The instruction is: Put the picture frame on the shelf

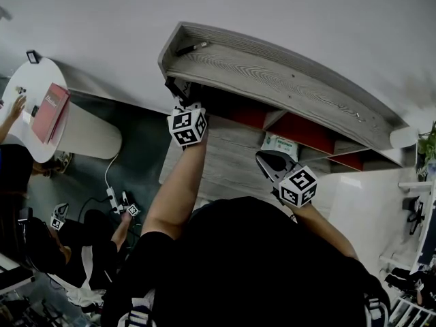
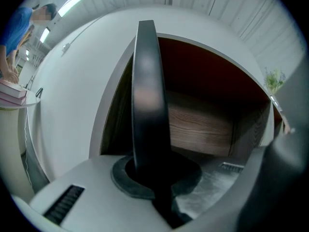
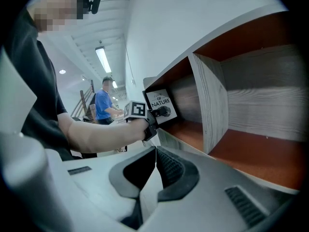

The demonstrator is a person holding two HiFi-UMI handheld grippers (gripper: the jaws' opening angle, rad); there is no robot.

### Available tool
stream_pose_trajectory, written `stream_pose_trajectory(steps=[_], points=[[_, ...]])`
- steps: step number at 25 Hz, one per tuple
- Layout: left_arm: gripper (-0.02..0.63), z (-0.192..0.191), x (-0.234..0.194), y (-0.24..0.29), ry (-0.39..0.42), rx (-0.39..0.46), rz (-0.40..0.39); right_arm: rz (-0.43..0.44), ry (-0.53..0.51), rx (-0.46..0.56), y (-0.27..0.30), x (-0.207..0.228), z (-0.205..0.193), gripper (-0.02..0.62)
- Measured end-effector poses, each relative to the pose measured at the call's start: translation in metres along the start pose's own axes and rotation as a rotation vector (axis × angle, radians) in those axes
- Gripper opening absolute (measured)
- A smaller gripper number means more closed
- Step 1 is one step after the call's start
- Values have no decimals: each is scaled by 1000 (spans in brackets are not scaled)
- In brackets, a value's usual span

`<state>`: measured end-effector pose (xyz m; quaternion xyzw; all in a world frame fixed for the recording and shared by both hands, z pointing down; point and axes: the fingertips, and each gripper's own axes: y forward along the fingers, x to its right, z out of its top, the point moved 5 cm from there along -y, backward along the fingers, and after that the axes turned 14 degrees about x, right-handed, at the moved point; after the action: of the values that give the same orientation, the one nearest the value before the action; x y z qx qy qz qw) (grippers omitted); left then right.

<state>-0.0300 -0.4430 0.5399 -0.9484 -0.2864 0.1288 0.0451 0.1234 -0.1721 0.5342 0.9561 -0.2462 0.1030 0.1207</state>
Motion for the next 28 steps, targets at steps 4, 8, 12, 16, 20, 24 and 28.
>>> stream_pose_trajectory(steps=[4, 8, 12, 16, 20, 24, 28], points=[[29, 0, 0, 1, -1, -4, -4, -1, 3, 1, 2, 0, 1, 15], [29, 0, -1, 0, -21, 0, -6, 7, 2, 2, 5, -2, 2, 15], [29, 1, -1, -2, -38, 14, -16, 6, 2, 2, 5, -1, 2, 15], [29, 1, -2, -3, -49, 17, -23, 6, 3, 0, 6, -1, 1, 15], [29, 2, -2, -5, -48, 16, -25, 8, 4, 1, 8, -2, 1, 15], [29, 2, -3, -8, -52, 9, -25, 13, 6, 1, 10, -4, 1, 15], [29, 3, -3, -11, -50, 3, -29, 20, 7, 1, 12, -6, 1, 15]])
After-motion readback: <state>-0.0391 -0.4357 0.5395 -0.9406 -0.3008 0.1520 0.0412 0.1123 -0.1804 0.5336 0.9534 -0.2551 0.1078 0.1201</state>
